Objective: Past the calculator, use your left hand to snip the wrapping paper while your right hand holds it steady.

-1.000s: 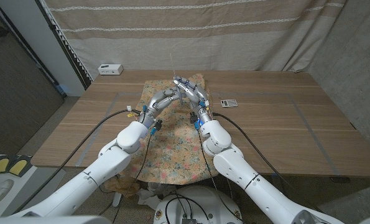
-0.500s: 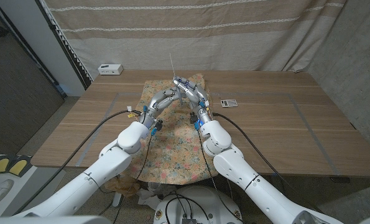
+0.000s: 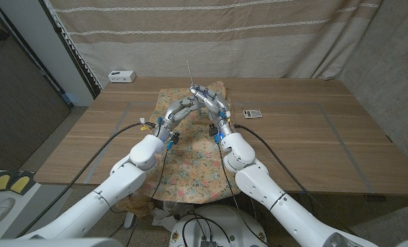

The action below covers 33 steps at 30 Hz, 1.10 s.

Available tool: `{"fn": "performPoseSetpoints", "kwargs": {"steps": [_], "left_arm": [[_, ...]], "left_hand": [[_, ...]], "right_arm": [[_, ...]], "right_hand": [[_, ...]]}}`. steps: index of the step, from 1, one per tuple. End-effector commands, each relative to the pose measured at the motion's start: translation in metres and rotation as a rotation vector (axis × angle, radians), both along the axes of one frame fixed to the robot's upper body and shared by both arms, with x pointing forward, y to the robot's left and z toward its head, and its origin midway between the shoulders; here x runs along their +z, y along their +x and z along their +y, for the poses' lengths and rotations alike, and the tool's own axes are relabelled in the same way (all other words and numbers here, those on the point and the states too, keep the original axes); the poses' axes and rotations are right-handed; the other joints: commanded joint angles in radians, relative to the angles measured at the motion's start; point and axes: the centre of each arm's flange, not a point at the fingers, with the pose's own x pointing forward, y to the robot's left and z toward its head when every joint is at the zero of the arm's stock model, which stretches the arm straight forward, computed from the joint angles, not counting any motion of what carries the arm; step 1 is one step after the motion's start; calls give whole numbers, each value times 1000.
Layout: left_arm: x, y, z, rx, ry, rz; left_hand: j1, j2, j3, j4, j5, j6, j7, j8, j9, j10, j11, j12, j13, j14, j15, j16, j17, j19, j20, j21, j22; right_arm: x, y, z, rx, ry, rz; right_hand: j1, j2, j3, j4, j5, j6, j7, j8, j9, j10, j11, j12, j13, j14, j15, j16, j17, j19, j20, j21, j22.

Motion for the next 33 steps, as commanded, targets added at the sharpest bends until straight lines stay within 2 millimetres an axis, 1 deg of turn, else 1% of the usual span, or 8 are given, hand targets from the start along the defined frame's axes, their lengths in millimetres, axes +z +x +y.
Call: {"fn": "performPoseSetpoints", "kwargs": {"steps": [1, 5, 9, 12, 16, 20, 29, 33], "left_arm": [[-1, 2, 0, -14, -4, 2], [0, 2, 0, -14, -5, 0], [0, 2, 0, -11, -5, -4], [0, 2, 0, -8, -10, -7], [-1, 1, 0, -2, -20, -8], [-1, 0, 0, 9, -30, -8], [-3, 0, 0, 31, -60, -15], [-4, 0, 0, 35, -78, -25]], "left_hand": [[21, 23, 18, 0, -4, 8, 16, -1, 1, 13, 3, 0, 1, 9, -149, -1, 2, 4, -86, -1, 6], [30, 33, 37, -1, 1, 47, 13, 10, 2, 19, 0, -1, 1, 11, -147, -2, 2, 5, -86, -1, 5], [34, 33, 52, -3, 7, 85, 18, 26, 11, 27, -6, -1, 2, 19, -145, 0, 1, 5, -83, -1, 5], [38, 32, 66, -4, 13, 102, 14, 38, 22, 55, -8, 8, 3, 35, -151, 4, 2, 7, -82, -1, 4], [43, 32, 83, -5, 19, 118, 19, 51, 33, 74, -15, 12, 6, 50, -157, 6, 2, 12, -83, 0, 4], [49, 29, 102, -6, 25, 150, 30, 73, 45, 89, -24, 14, 9, 62, -165, 7, 3, 15, -84, 1, 4], [51, 27, 115, -6, 29, 139, 27, 77, 56, 86, -27, 11, 12, 65, -167, 5, 3, 21, -89, 2, 4], [54, 26, 125, -5, 31, 121, 33, 78, 65, 74, -18, 5, 13, 62, -167, 1, 3, 23, -90, 2, 5]], "right_arm": [[0, -1, 1, 5, 4, 2], [0, -1, 1, 6, 6, 4], [0, -1, 1, 5, 8, 3], [0, -1, 1, 4, 5, 4], [-1, 0, 0, -2, 7, 9], [-2, 0, -1, -9, 7, 10], [-3, 1, -4, -20, 13, 18], [-3, 1, -4, -18, 9, 17]], "right_hand": [[6, 18, 5, 1, 5, 138, -132, 3, 3, 170, -134, 6, 2, 9, -186, 5, 1, 5, 5, 10, 5], [6, 19, 5, 1, 5, 139, -132, 3, 3, 170, -134, 6, 2, 10, -186, 5, 1, 5, 5, 10, 5], [6, 19, 5, 1, 6, 139, -131, 3, 3, 171, -134, 5, 2, 11, -186, 5, 1, 5, 5, 10, 5], [6, 19, 5, 1, 6, 140, -131, 3, 3, 172, -134, 5, 2, 11, -186, 6, 1, 6, 6, 10, 5], [7, 19, 5, 2, 6, 140, -131, 3, 3, 173, -134, 5, 2, 11, -186, 6, 1, 6, 5, 10, 5], [7, 19, 4, 2, 6, 140, -131, 3, 3, 174, -134, 5, 2, 12, -186, 6, 1, 6, 6, 10, 5], [5, 17, 3, 3, 5, 139, -133, 2, 3, 172, -134, 2, 2, 10, -184, 5, 1, 0, 9, 8, 5], [4, 17, 2, 3, 5, 139, -136, 1, 3, 172, -135, 2, 2, 8, -183, 4, 1, -1, 9, 8, 5]]}}
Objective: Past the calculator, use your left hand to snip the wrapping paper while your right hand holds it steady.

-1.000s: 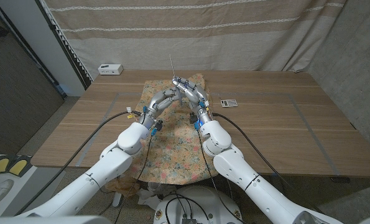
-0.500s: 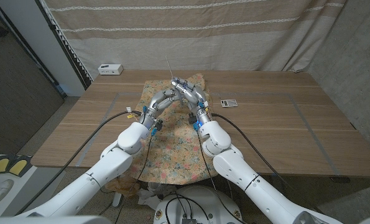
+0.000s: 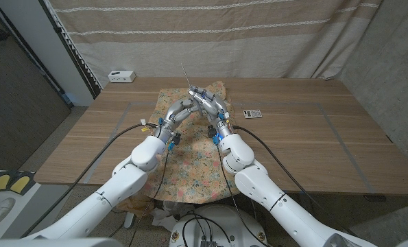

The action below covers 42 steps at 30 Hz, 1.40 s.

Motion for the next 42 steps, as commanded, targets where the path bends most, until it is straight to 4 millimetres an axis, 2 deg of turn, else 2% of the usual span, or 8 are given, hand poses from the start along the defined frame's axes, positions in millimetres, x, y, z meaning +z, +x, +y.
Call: {"fn": "performPoseSetpoints", "kwargs": {"steps": [1, 10, 18, 24, 29, 35, 37, 42], "left_arm": [[-2, -1, 0, 21, -44, -16], [-4, -1, -1, 16, -78, -37], [-5, 0, -1, 8, -106, -31], [-6, 1, -1, 3, -109, -25], [-6, 2, -2, -8, -108, -16], [-6, 2, -2, -16, -102, -14], [-6, 2, -2, -16, -101, -14], [-6, 2, 0, -17, -101, -13]], "left_hand": [[45, 36, 20, 8, 9, 37, -12, 4, 12, -7, 9, -5, 6, -1, -167, 0, 4, 6, -83, 2, 5], [51, 60, 49, 17, -19, -24, -11, 3, 45, -49, 11, -22, 8, -21, -162, -7, 5, 0, -72, 1, 6], [51, 77, 62, 23, -48, -52, -13, 7, 67, -64, 14, -25, 9, -28, -159, -8, 6, -3, -63, 0, 7], [48, 79, 65, 24, -61, -49, -25, 16, 78, -68, 12, -25, 10, -27, -160, -6, 6, -2, -68, 1, 7], [46, 79, 67, 24, -68, -48, -27, 22, 85, -71, 9, -25, 10, -25, -161, -5, 6, -3, -70, 1, 7], [43, 76, 69, 22, -75, -43, -29, 30, 93, -69, 11, -23, 10, -23, -161, -5, 5, -2, -74, 2, 7], [43, 75, 70, 22, -76, -42, -28, 32, 95, -68, 11, -23, 10, -23, -161, -5, 5, -3, -73, 1, 7], [42, 74, 71, 21, -78, -39, -27, 36, 99, -69, 13, -22, 10, -22, -161, -5, 5, -4, -73, 1, 7]], "right_arm": [[-1, 1, -3, -11, 4, 7], [-3, 3, -4, 7, -2, 12], [-4, 4, -5, 7, -5, 24], [-4, 5, -5, 12, -17, 17], [-5, 6, -4, 35, -34, 15], [-4, 6, -4, 49, -46, 5], [-4, 7, -3, 50, -43, 9], [-4, 7, -4, 50, -36, 4]], "right_hand": [[7, 13, 0, 2, 9, 138, -136, 6, 4, 172, -135, 5, 2, 8, -183, 4, 1, -6, 5, -2, 3], [-28, 3, -18, 20, 0, 114, -148, -2, 6, 178, -141, 8, 14, -6, -174, -1, 1, -18, 18, -5, 4], [-123, -20, -63, 59, -4, 27, -142, -27, 11, 98, -138, -18, 40, -56, -164, -17, 2, -31, 32, -4, 4], [-221, -55, -112, 88, 20, -115, -143, -65, 12, -24, -144, -62, 56, -118, -153, -37, 1, -42, 41, -3, 4], [-326, -83, -166, 117, 79, -338, -131, -85, 17, -231, -138, -107, 74, -232, -141, -54, -6, -65, 47, -4, 4], [-424, -118, -237, 138, 166, -649, -81, -87, 18, -644, -87, -126, 66, -391, -70, -58, -22, -112, 61, -7, 4], [-444, -129, -255, 142, 184, -713, -80, -85, 17, -724, -63, -122, 56, -418, -63, -58, -25, -117, 64, -5, 4], [-459, -130, -271, 145, 205, -796, -73, -84, 16, -845, -67, -124, 45, -450, -46, -59, -28, -137, 66, -9, 3]]}}
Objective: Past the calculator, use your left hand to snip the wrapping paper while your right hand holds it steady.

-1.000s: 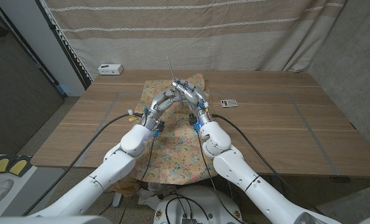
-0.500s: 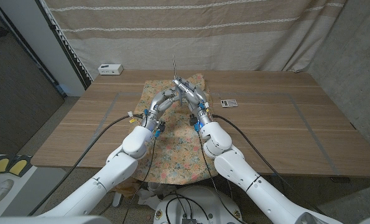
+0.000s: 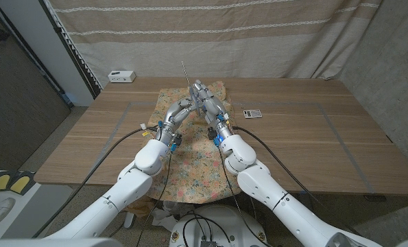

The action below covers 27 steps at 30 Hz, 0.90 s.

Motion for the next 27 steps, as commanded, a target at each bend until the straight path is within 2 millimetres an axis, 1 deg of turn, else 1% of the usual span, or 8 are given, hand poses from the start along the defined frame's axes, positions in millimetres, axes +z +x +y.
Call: {"fn": "performPoseSetpoints", "kwargs": {"steps": [1, 2, 4, 15, 17, 20, 24, 27], "left_arm": [[1, 0, 1, -14, 3, -1], [1, 0, 1, -13, 3, -1], [1, 0, 1, -12, 2, 0], [2, 0, 3, -12, -7, -7], [2, -1, 3, -10, -9, -8], [2, -1, 4, -10, -11, -10], [3, -1, 4, -9, -14, -15], [4, -2, 4, -8, -12, -19]], "left_hand": [[62, 53, 23, 15, -4, 19, -13, 13, 5, 4, -4, 5, 6, 2, -167, 0, 3, -3, -73, 1, 2], [62, 53, 23, 15, -4, 19, -13, 13, 6, 5, -2, 5, 6, 2, -167, 0, 3, -3, -73, 1, 2], [62, 52, 24, 14, -5, 20, -12, 15, 8, 5, -3, 5, 6, 2, -167, 0, 2, -4, -73, 1, 2], [62, 50, 28, 13, -6, 19, -13, 19, 14, 5, -3, 6, 5, 1, -167, -1, 2, -4, -75, 1, 2], [61, 50, 29, 13, -6, 17, -15, 20, 15, 5, -4, 6, 5, 1, -167, -1, 2, -4, -76, 1, 2], [61, 49, 30, 12, -6, 18, -14, 21, 17, 5, -2, 7, 5, 0, -167, -1, 2, -4, -77, 1, 2], [60, 48, 32, 12, -6, 15, -15, 22, 20, 3, -4, 6, 5, -1, -167, -1, 2, -4, -77, 1, 2], [59, 48, 34, 13, -6, 14, -15, 23, 22, 1, -5, 6, 5, -1, -167, -1, 2, -4, -76, 1, 2]], "right_arm": [[-1, 2, 0, 13, -1, -1], [-1, 2, 0, 14, 4, 0], [-1, 2, 0, 14, 5, -1], [-1, 0, -4, -13, 18, -18], [-1, -1, -6, -18, 19, -20], [-1, -2, -8, -24, 16, -17], [-1, -3, -8, 0, 10, 10], [-2, -4, -6, 2, -1, 8]], "right_hand": [[-15, -1, -13, 0, 13, -34, 1, 1, 1, -60, -6, -1, -4, -36, -41, -3, 2, -12, 5, -5, 3], [-17, -1, -16, 1, 15, -34, -3, 4, 1, -65, -23, 2, -5, -38, -43, -2, 1, -12, 5, -5, 3], [-19, -2, -18, 1, 18, -25, -8, 10, 1, -61, -34, 8, -7, -38, -44, -1, 1, -12, 4, -4, 3], [-22, -3, -23, 1, 24, -29, -2, 12, 0, -68, -25, 12, -13, -47, -32, -2, -1, -19, -5, -6, 3], [-22, -2, -24, 1, 26, -20, -7, 17, -1, -63, -31, 17, -15, -42, -28, 1, -2, -17, -5, -4, 3], [-17, 5, -24, -2, 34, 9, -25, 29, -2, -34, -51, 33, -21, -29, -28, 7, -4, -7, -2, 0, 2], [-11, 11, -22, -5, 38, 16, -21, 32, -3, -19, -44, 40, -24, -9, -21, 14, -5, 6, 8, 5, 2], [-6, 15, -21, -9, 42, 36, -26, 39, -4, 3, -57, 49, -28, 1, -16, 16, -6, 13, 11, 7, 2]]}}
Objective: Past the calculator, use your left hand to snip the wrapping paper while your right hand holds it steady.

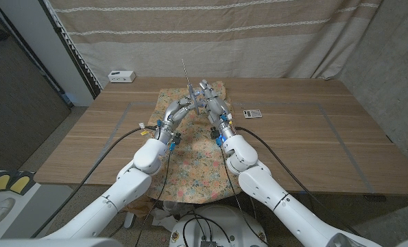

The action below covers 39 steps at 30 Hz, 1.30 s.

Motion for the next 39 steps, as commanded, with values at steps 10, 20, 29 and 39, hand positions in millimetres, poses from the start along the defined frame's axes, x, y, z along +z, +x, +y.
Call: {"fn": "performPoseSetpoints", "kwargs": {"steps": [10, 20, 29, 39], "left_arm": [[2, -3, 1, 2, -4, -8], [5, -5, 2, 0, -12, -21], [4, -7, 4, 10, -33, -15], [3, -6, 5, 5, -45, -13]], "left_hand": [[57, 46, 32, 15, -6, 20, -15, 8, 4, 0, -2, -2, 2, -2, -167, -1, 2, -4, -76, 1, 2], [52, 51, 43, 19, -6, 6, -30, 10, 13, 37, -15, 16, 9, 21, -170, 7, 4, -2, -84, 2, 2], [34, 57, 53, 27, -7, -16, -54, 14, 27, 75, -18, 35, 21, 37, -173, 10, 6, 0, -87, 3, 2], [6, 75, 67, 41, -5, -37, -63, 24, 44, 107, -17, 52, 41, 65, -179, 20, 14, 18, -121, 9, 3]], "right_arm": [[-1, -3, -5, -14, -17, 16], [-1, 0, -13, -73, 0, 32], [-4, 1, -26, -145, 14, 36], [-3, 7, -52, -230, 24, 43]], "right_hand": [[11, 27, 0, -9, 11, 22, 0, 10, -3, 26, -11, 12, -6, -1, -43, 3, 3, 7, 3, 3, 2], [11, 30, -2, -10, 13, 5, 10, 2, -3, 12, 1, 7, -9, -13, -48, -1, 3, 1, -4, 0, 2], [11, 32, -3, -11, 14, 2, 10, 1, -4, 8, 3, 6, -10, -19, -44, -3, 3, -1, -5, -1, 2], [10, 36, -6, -12, 15, 2, 11, 1, -4, 6, 0, 6, -13, -59, -38, -13, 2, -28, -7, -10, 2]]}}
